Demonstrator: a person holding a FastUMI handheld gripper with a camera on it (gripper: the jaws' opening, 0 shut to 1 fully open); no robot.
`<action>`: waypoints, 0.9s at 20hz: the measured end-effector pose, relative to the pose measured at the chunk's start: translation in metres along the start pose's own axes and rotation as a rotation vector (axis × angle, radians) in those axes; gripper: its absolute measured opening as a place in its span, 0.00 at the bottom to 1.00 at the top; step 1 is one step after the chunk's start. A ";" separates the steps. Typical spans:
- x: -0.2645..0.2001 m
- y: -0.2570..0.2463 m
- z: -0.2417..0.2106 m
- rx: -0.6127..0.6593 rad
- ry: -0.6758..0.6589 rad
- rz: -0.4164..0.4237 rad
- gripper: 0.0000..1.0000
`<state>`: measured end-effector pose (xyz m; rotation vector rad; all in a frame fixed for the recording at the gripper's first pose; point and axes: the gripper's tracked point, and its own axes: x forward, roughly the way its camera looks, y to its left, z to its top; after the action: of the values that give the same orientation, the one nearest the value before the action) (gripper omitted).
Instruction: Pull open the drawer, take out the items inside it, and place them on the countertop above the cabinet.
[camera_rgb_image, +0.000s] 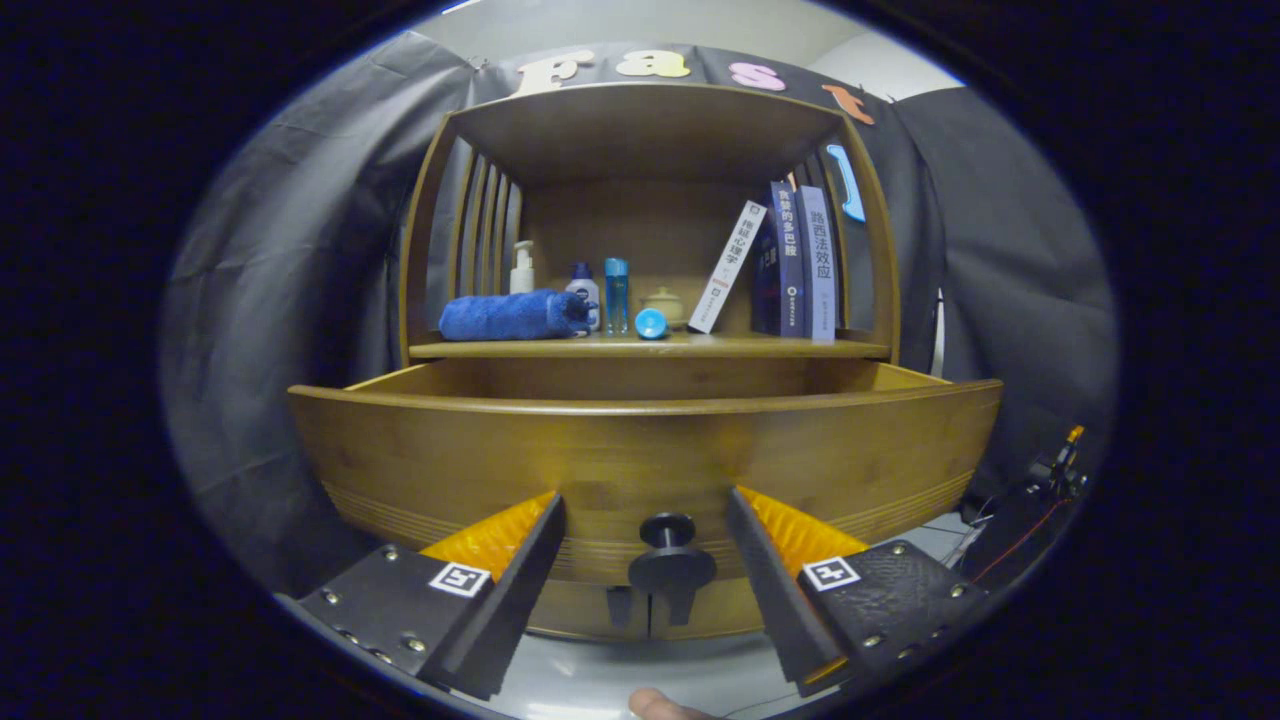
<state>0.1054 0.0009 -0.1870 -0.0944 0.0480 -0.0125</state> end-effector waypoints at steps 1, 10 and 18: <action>0.004 0.001 0.004 0.001 -0.016 -0.002 0.98; 0.047 0.004 0.008 0.006 -0.013 -0.009 0.97; 0.086 0.010 0.014 0.031 0.007 -0.009 0.98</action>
<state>0.1917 0.0106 -0.1777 -0.0636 0.0546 -0.0228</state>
